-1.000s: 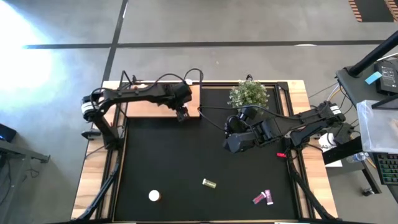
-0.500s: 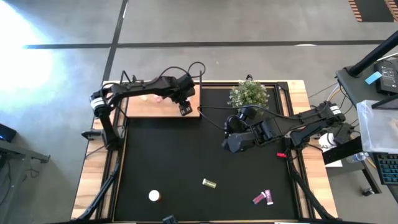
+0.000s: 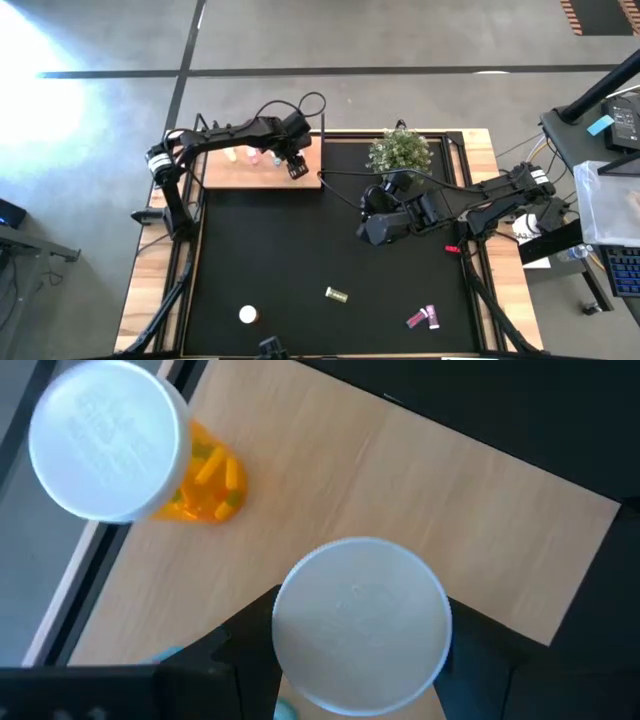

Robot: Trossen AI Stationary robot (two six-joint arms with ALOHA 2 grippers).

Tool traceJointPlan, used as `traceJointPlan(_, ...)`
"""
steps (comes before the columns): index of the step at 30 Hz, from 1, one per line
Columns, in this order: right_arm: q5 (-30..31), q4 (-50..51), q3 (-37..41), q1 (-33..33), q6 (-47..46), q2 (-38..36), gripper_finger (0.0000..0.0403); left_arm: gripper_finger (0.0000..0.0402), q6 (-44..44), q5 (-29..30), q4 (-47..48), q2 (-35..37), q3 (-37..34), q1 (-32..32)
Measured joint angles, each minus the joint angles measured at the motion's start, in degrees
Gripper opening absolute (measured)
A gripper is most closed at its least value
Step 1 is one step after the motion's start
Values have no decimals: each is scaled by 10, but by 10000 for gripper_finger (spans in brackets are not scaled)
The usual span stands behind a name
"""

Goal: Pick and place medicine bottles onto shelf by color
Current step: Put the top orange medicine bottle on the shelf aligned with the other orange medicine bottle

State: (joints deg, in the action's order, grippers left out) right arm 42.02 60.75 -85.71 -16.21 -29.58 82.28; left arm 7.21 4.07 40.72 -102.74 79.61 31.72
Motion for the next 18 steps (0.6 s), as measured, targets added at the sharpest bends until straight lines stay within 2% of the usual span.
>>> traceJointPlan(18, 0, -2, 0, 0, 0, 0, 235, 186, 21, 2, -28, 0, -3, 2)
